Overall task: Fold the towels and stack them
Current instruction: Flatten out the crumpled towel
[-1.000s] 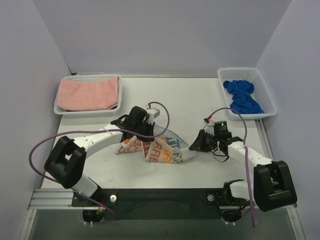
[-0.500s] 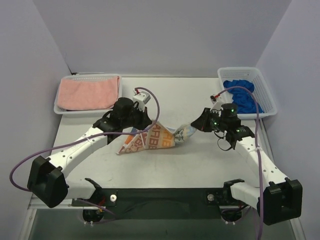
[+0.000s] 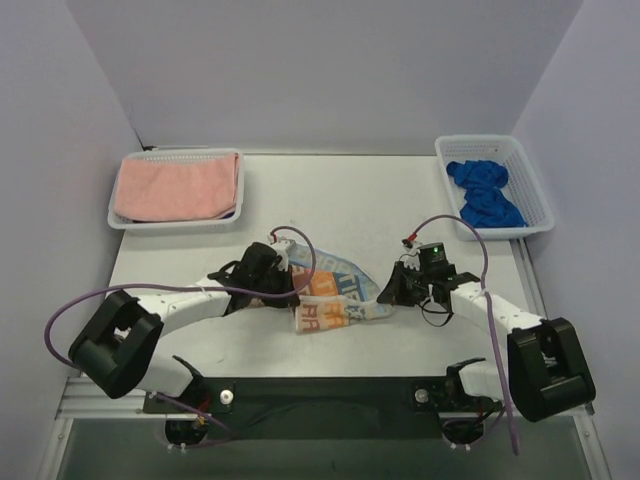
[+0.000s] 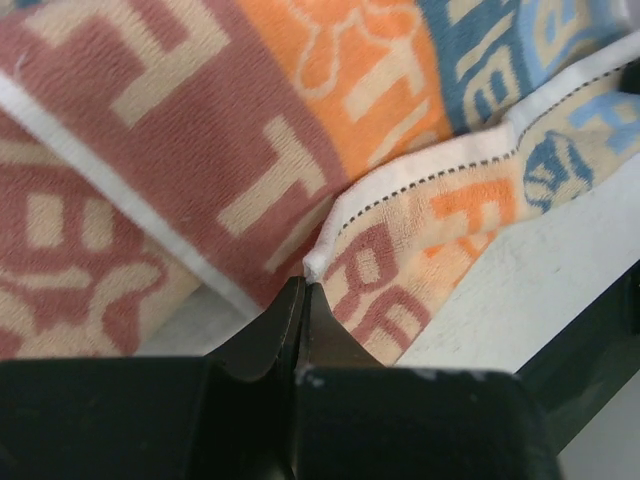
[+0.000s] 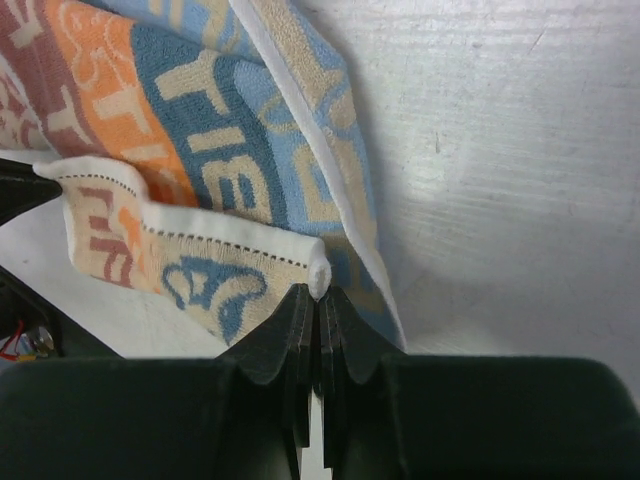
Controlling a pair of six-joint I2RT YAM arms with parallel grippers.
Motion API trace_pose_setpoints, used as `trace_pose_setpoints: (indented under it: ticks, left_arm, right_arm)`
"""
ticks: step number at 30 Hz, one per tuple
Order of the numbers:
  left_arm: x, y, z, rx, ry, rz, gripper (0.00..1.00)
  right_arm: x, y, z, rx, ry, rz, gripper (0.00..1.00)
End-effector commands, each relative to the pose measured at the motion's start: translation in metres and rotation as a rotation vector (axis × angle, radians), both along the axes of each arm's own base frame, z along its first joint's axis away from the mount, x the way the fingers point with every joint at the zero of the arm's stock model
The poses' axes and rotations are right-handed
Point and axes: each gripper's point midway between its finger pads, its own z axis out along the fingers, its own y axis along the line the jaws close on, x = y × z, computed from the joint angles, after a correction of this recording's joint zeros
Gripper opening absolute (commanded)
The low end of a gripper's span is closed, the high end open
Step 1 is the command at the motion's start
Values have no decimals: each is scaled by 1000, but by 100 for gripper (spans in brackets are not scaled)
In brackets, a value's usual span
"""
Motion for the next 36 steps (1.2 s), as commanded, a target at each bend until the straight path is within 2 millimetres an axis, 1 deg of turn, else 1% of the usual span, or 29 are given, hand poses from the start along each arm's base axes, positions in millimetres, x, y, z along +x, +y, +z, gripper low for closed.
trace_pose_setpoints:
  ticks: [1, 2, 3, 5, 6, 7, 9, 10, 11, 14, 17, 21, 23, 24, 27, 36]
  left_arm:
    - [19, -29, 26, -128, -93, -7, 0]
    - [20, -30, 25, -132, -91, -2, 0]
    - [21, -30, 25, -135, -89, 8, 9]
    - [21, -29, 23, -135, -86, 18, 18]
    - [20, -28, 21, -136, -78, 30, 25]
    - [20, -27, 20, -135, -76, 35, 38]
    - [20, -28, 17, -139, -67, 44, 46]
    - [19, -27, 15, -140, -61, 46, 55]
    - [18, -27, 13, -140, -56, 47, 60]
    - [18, -27, 6, -133, -45, 48, 69]
    - [16, -26, -2, -113, -25, 53, 75]
    - [13, -26, -10, -93, 5, 60, 75]
    - [12, -29, -9, -104, 10, 57, 71]
    - [12, -31, -7, -112, 11, 57, 66]
    - [10, -38, 0, -143, 17, 47, 61]
    - [7, -47, 26, -242, 34, 63, 60]
  right_arm:
    - [14, 2, 1, -1, -48, -13, 0]
    - [14, 1, -1, -9, -44, -16, 0]
    - [15, 0, -3, -12, -42, -19, 0]
    - [15, 0, -3, -15, -42, -19, 0]
    - [15, -1, -4, -16, -44, -21, 0]
    - [16, 0, -3, -14, -44, -21, 0]
    - [15, -1, -4, -16, -46, -18, 0]
    - [15, -1, -5, -16, -45, -17, 0]
    - [14, 0, -5, -16, -42, -15, 0]
    - [13, 0, -6, -12, -38, -10, 0]
    - [13, 0, -7, -11, -38, -10, 0]
    - [11, -1, -8, -11, -38, -10, 0]
    - [10, -1, -9, -13, -37, -11, 0]
    - [9, -2, -9, -12, -36, -14, 0]
    - [8, -2, -10, -12, -31, -13, 0]
    - [8, -2, -9, -10, -37, -16, 0]
